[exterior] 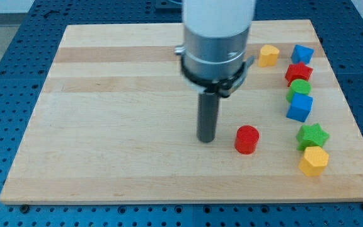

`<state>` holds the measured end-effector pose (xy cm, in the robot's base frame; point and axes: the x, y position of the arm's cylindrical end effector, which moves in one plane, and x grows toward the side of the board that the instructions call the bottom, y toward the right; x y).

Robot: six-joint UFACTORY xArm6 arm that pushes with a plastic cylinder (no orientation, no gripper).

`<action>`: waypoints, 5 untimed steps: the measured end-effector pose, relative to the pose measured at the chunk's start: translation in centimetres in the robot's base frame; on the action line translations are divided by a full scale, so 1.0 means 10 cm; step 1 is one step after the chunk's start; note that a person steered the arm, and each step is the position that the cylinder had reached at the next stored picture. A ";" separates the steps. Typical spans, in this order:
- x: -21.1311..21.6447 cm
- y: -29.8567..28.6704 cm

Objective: Move red circle bottom of blue cube

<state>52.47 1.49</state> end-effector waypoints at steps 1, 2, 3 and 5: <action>0.33 -0.06; 0.26 0.24; 0.07 0.62; -0.05 1.19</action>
<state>51.94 13.44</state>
